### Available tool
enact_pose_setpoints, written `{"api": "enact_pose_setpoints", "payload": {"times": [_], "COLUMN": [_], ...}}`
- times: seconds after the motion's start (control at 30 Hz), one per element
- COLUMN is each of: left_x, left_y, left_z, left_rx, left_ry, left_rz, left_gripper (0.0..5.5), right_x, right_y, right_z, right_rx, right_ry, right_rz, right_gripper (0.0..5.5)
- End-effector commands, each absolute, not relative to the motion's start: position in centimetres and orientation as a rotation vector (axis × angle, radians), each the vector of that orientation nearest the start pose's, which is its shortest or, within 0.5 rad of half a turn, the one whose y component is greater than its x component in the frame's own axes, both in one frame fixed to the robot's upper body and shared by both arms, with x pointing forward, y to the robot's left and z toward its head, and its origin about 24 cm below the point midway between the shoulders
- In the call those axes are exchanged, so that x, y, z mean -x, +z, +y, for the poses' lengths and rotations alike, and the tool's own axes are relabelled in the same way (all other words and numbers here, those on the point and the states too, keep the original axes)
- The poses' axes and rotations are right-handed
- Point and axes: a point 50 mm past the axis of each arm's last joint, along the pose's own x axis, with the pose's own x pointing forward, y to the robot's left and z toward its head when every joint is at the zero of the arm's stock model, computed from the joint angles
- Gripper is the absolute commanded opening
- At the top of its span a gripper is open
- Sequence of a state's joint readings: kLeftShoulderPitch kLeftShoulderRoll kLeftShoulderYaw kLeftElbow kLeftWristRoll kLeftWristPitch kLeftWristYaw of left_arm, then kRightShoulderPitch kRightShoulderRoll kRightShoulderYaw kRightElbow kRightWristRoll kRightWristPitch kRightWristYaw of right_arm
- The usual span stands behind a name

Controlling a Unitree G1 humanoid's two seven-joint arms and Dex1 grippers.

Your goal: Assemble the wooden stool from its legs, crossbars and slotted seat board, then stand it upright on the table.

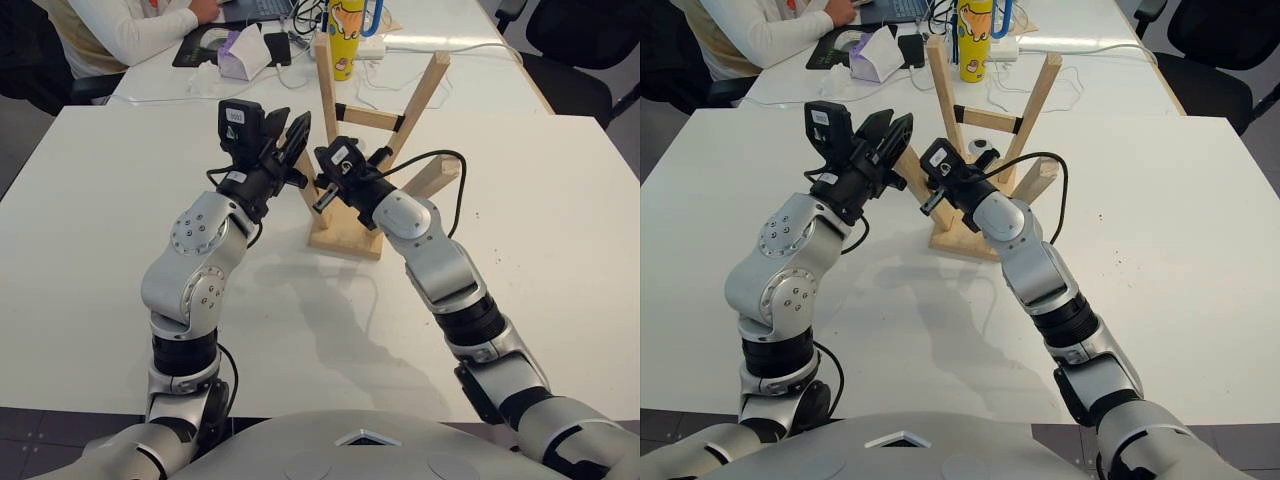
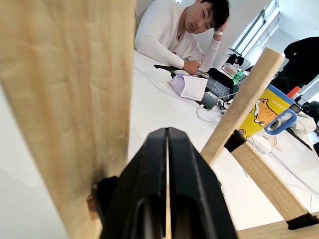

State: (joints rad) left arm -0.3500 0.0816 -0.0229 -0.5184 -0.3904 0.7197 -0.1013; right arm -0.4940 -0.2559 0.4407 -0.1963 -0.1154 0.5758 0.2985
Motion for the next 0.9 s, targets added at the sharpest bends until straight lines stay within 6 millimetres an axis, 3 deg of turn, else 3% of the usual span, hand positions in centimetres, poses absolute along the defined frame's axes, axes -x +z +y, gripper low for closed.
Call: {"api": "enact_pose_setpoints", "payload": {"times": [0.03, 0.17, 0.33, 0.5, 0.67, 0.77, 0.9], "left_x": [-27.0, -26.9, -26.9, -26.8, -26.7, -26.7, -26.9], "left_y": [18.9, 18.9, 19.0, 19.1, 19.2, 19.2, 19.2], "left_z": [10.0, 10.0, 9.9, 9.9, 10.0, 10.0, 10.2], "left_rx": [0.181, 0.185, 0.19, 0.194, 0.201, 0.205, 0.205], "left_ry": [-0.476, -0.464, -0.46, -0.447, -0.432, -0.433, -0.435], "left_rz": [-0.157, -0.164, -0.17, -0.183, -0.19, -0.191, -0.191], "left_gripper": [1.56, 1.56, 1.56, 1.56, 1.56, 1.56, 1.56], "right_x": [-25.9, -25.5, -25.7, -24.9, -24.0, -26.0, -29.5], "right_y": [1.6, -0.5, -0.3, -4.2, -6.2, -4.2, 1.5], "right_z": [-8.8, -10.7, -10.7, -14.1, -16.4, -14.9, -12.2], "right_rx": [0.618, 0.715, 0.711, 0.743, 0.71, 0.622, 0.455], "right_ry": [0.805, 0.824, 0.825, 0.812, 0.798, 0.73, 0.585], "right_rz": [0.594, 0.659, 0.64, 0.844, 0.95, 0.744, 0.344], "right_gripper": [0.0, 0.0, 0.0, 0.0, 0.0, 0.0, 0.0]}}
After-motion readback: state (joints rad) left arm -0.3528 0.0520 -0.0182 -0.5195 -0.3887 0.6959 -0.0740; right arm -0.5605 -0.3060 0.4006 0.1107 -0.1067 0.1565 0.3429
